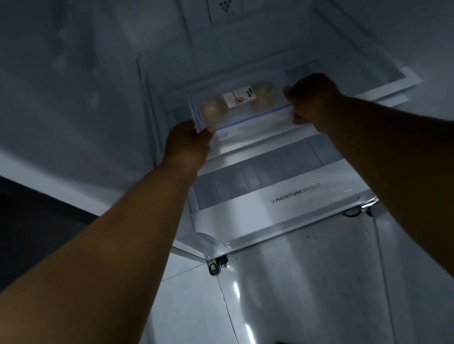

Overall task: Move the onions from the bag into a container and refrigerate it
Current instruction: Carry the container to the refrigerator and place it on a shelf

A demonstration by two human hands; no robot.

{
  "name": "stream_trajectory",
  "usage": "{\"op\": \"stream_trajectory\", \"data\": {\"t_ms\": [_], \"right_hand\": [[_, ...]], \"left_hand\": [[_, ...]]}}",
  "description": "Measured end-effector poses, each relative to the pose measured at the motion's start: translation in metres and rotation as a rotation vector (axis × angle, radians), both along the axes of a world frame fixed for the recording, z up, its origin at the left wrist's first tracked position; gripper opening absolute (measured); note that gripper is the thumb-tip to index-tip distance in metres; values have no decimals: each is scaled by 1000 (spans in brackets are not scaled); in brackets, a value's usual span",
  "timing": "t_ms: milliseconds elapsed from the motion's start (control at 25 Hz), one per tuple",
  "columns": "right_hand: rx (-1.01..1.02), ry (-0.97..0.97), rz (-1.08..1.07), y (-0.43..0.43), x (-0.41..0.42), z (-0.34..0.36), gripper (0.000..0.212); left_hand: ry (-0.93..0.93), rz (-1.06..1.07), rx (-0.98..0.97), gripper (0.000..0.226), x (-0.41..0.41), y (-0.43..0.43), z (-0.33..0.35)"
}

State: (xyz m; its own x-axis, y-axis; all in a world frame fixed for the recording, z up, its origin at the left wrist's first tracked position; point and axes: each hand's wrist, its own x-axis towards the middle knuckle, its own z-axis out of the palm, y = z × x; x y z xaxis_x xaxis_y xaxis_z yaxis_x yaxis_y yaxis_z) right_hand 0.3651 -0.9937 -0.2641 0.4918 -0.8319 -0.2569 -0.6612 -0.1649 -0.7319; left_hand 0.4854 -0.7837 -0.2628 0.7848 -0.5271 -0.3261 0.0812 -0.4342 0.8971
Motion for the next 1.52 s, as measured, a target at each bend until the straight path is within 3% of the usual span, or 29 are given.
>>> {"op": "stream_trajectory", "data": {"t_ms": [80,200,280,400,520,680,800,1000,1280,1440,1520], "right_hand": [[-46,-2,34,-4,8,-5,43],[-160,167,120,-15,20,-11,52],[-268,213,181,-18,22,-13,59],[-295,124,91,-6,17,-11,43],[-295,-2,-54,19,2,-1,50],[-337,73,-29,79,-54,11,45],[-230,7,-85,154,-112,20,37],[42,-23,-184,278,-226,108,42],[121,-103,-338,450,-420,212,39],[-12,-36,-468,512,-533,236,17],[-141,27,-640,522,-581,255,10]], "left_hand": [[-31,-15,-26,1,8,-8,-3],[-15,28,-59,2,18,-15,-12],[0,43,-54,28,24,-21,-20],[-8,70,16,73,22,-17,-21],[21,111,-9,87,5,6,-17],[23,102,-17,73,-44,64,3],[63,76,16,54,-96,122,31],[107,27,49,53,-196,230,129],[231,-229,99,42,-346,321,237],[359,-440,117,42,-423,325,257],[412,-536,79,43,-457,314,273]]}}
